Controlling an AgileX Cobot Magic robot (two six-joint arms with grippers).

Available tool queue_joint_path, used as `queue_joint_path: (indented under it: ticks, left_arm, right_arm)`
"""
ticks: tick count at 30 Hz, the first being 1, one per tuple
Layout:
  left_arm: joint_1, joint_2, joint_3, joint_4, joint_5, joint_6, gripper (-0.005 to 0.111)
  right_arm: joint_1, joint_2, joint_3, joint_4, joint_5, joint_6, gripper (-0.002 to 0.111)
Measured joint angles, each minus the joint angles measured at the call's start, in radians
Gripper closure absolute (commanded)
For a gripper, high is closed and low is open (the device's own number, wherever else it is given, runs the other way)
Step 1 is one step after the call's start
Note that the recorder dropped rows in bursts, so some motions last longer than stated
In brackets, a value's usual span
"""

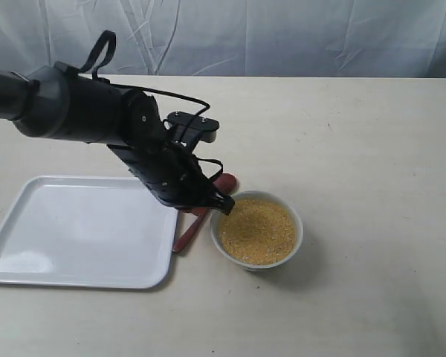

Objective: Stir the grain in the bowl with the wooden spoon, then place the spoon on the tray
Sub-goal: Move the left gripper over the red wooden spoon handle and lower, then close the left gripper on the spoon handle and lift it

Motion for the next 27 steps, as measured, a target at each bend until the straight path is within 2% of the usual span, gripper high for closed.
queue_joint_path:
  ticks: [4, 8, 14, 17, 20, 22, 27]
  left_arm:
    - [-0.008, -0.047, 0.000, 0.047, 0.026, -0.033, 0.107]
    - [-0.086, -0.047, 0.000, 0.233, 0.030, -0.197, 0.107]
    - [-0.111, -0.047, 0.000, 0.362, 0.028, -0.310, 0.106]
    - [-0.111, -0.047, 0.000, 0.367, 0.026, -0.319, 0.099]
    - [-0.113, -0.047, 0.000, 0.367, 0.023, -0.320, 0.086]
    - [-0.113, -0.047, 0.000, 0.367, 0.023, -0.321, 0.071]
    - [-0.113, -0.006, 0.000, 0.367, 0.021, -0.323, 0.070]
  right_arm:
    - [0.000, 0.000, 0.000, 0.000, 0.000, 0.000, 0.108]
    - [0.000, 0.000, 0.000, 0.000, 0.000, 0.002, 0.108]
    - [0.000, 0.000, 0.000, 0.000, 0.000, 0.002, 0.108]
    - [0.000, 0.000, 0.000, 0.000, 0.000, 0.002, 0.108]
    - [0.000, 0.000, 0.000, 0.000, 0.000, 0.002, 0.108]
    - [0.000, 0.000, 0.000, 0.000, 0.000, 0.002, 0.108]
    - [0.000, 0.000, 0.000, 0.000, 0.000, 0.002, 0.108]
